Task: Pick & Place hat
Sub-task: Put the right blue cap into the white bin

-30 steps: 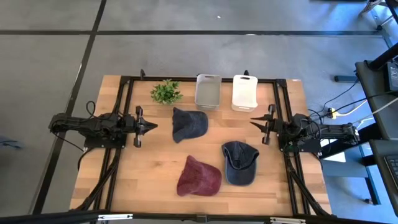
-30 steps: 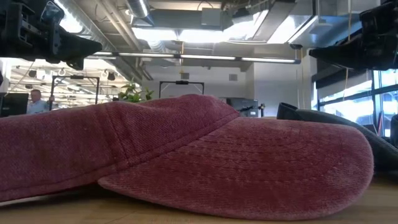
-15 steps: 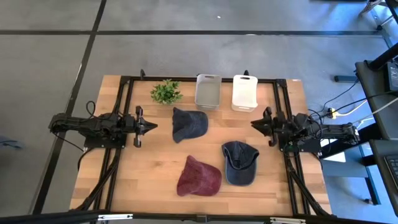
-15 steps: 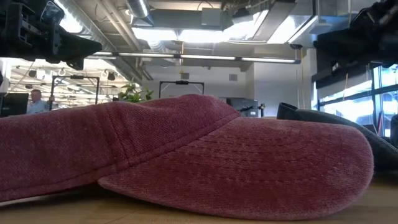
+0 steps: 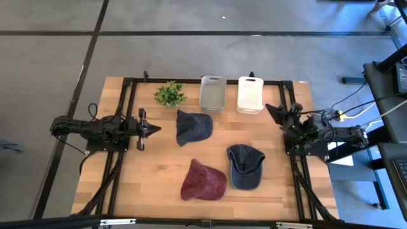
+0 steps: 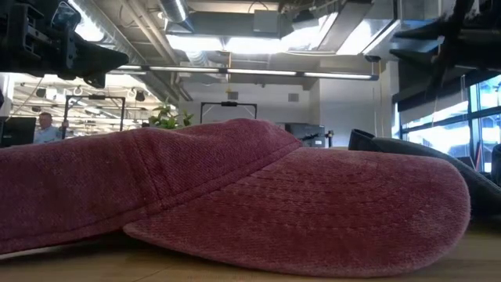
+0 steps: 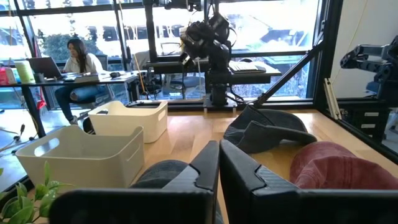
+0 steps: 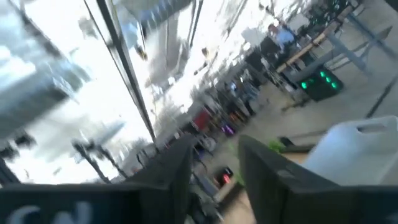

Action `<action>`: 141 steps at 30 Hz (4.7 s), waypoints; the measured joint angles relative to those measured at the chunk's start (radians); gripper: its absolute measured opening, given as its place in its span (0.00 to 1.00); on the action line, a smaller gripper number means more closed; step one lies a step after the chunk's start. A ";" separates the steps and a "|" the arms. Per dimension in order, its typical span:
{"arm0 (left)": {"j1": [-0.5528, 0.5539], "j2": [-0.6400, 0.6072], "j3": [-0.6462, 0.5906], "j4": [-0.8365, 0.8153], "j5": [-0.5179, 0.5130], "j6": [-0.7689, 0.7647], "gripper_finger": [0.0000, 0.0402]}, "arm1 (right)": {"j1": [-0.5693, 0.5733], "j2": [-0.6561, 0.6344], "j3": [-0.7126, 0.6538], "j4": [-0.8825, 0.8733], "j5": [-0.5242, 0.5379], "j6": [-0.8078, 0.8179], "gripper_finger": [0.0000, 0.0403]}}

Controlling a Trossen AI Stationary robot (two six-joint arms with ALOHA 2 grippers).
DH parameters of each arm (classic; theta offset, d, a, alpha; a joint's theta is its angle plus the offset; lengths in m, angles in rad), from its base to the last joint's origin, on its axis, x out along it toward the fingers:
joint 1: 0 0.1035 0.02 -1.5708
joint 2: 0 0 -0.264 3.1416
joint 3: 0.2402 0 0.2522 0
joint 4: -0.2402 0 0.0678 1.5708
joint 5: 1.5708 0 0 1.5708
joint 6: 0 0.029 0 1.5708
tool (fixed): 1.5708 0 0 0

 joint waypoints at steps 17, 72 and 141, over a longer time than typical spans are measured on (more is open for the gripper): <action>0.000 0.000 0.000 0.000 -0.011 0.000 0.02 | 0.012 0.789 0.740 -0.465 -0.248 -0.065 0.70; 0.000 0.000 0.000 -0.001 -0.031 0.001 0.03 | 0.223 1.851 1.483 -1.383 -0.470 0.296 0.06; 0.000 0.419 0.000 0.638 -0.313 -0.632 0.01 | -0.343 0.846 0.455 0.257 -1.221 -0.330 0.04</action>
